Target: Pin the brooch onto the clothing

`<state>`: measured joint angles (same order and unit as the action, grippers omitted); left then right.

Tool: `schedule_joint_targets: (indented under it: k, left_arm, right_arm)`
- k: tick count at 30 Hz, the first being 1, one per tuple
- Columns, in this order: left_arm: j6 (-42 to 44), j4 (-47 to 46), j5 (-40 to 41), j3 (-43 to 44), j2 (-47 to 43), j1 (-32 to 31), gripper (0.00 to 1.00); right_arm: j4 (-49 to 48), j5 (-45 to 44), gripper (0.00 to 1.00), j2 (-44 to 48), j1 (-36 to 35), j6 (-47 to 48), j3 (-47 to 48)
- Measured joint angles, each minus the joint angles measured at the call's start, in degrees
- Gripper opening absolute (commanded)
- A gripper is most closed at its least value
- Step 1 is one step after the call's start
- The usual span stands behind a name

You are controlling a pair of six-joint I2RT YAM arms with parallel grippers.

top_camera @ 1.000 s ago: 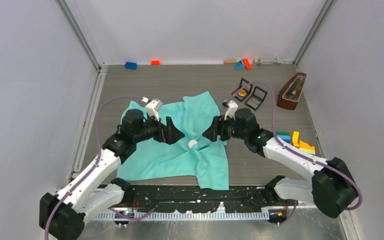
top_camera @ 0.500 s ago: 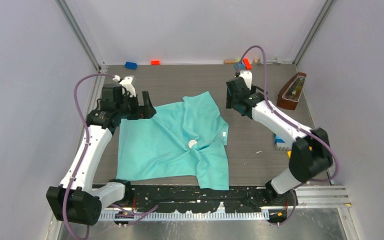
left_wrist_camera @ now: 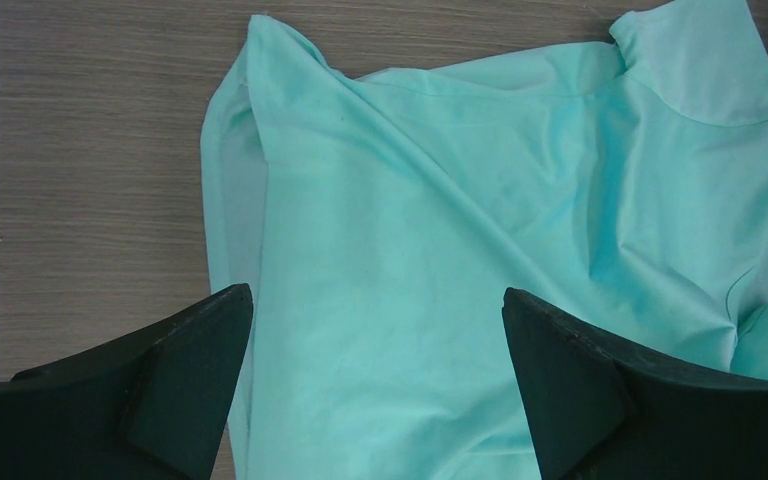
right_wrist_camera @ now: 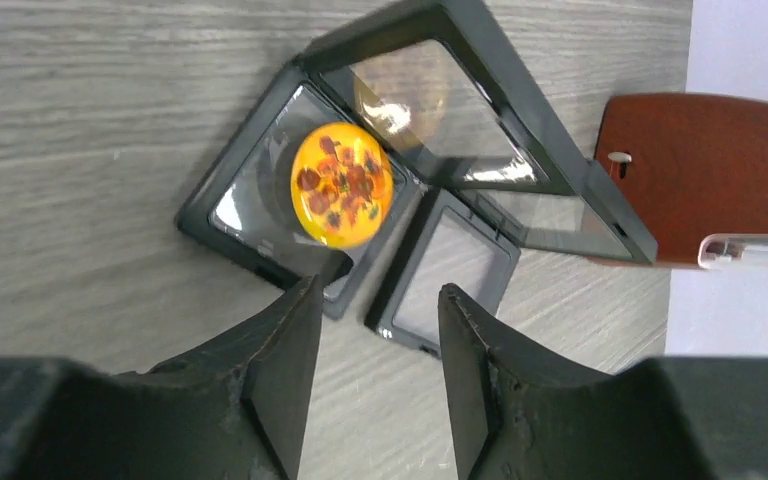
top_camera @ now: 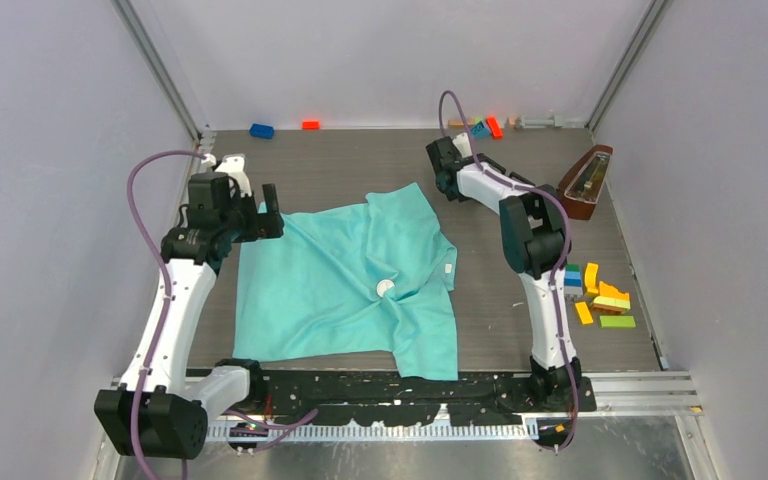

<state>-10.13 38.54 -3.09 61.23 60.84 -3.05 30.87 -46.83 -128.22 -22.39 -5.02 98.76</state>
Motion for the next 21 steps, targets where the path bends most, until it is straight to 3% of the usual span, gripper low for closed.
schedule_joint_targets:
  k: [5, 21]
  left_arm:
    - [0.2, 0.1, 0.5, 0.0, 0.2, 0.2, 1.00]
    - [0.2, 0.8, 0.4, 0.0, 1.0, 0.5, 1.00]
  right_arm:
    - [0.2, -2.0, 0.47, -5.2, 0.3, 3.4, 5.0]
    - [-1.0, -0.8, 0.44, -5.7, 0.3, 7.2, 6.4]
